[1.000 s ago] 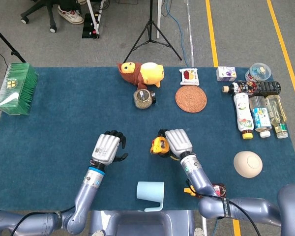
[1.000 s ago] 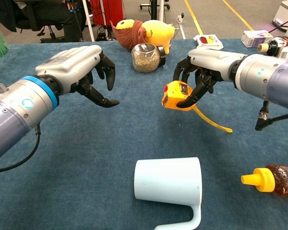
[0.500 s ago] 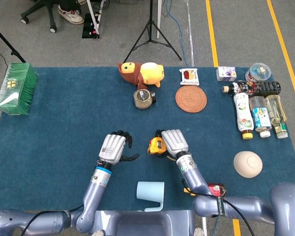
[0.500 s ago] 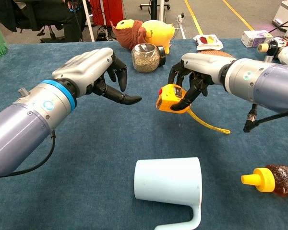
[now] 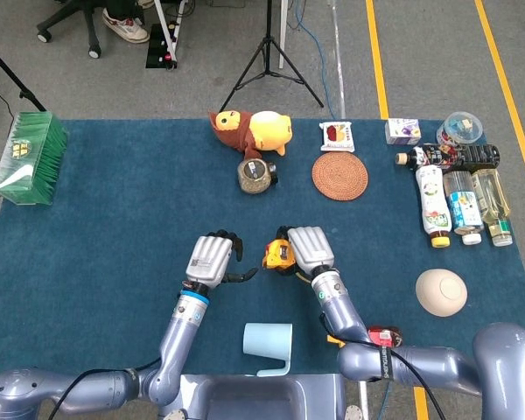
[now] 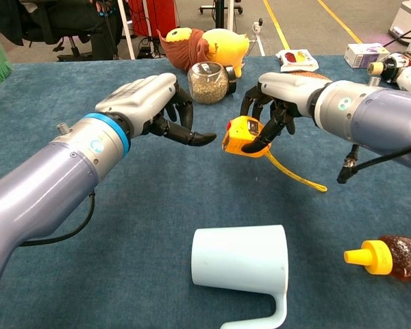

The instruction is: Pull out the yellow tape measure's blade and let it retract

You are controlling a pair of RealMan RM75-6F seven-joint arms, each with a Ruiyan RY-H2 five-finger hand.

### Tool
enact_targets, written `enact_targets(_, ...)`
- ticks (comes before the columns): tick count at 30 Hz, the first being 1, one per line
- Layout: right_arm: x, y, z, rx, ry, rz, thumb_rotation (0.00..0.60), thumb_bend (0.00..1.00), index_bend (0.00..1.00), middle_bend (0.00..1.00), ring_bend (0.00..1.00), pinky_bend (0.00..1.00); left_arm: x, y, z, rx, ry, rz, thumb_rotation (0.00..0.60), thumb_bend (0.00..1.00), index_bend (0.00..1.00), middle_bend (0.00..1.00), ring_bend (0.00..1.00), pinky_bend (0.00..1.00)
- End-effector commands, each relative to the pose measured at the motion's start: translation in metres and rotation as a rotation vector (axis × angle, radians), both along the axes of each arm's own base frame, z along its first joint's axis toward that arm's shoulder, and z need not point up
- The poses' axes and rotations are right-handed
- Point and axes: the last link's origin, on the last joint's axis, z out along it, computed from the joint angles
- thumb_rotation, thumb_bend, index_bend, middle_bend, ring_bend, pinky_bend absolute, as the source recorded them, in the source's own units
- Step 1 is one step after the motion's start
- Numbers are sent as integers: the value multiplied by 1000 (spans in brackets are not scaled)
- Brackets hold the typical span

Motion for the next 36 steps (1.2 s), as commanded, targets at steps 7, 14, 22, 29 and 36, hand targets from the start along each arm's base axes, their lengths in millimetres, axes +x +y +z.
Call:
enact_targets(7,5,-5,1,-10,-12,-2,514,238,587,553,603,613,14,5,-1,24,29,-36,417,180,587,462,339,414)
enact_targets(14,5,-7,1,-16,-12,-9,516,249,587,553,603,615,18,6,-2,31,52,-54,419,198,513,462,339,414)
enact_targets(22,5,-10,4,-23,-14,-11,516,251,587,553,604,616,19,6,-2,23,81,-57,412,233,447,442,339,413)
enact_targets(29,4,-12,7,-33,-18,-19,518,249,587,553,605,617,19,5,-1,13,80,-57,419,246,411,406,336,411)
enact_targets(36,3,-14,9,-36,-22,-25,515,251,587,553,605,618,19,5,-1,7,75,-58,419,267,405,394,323,410)
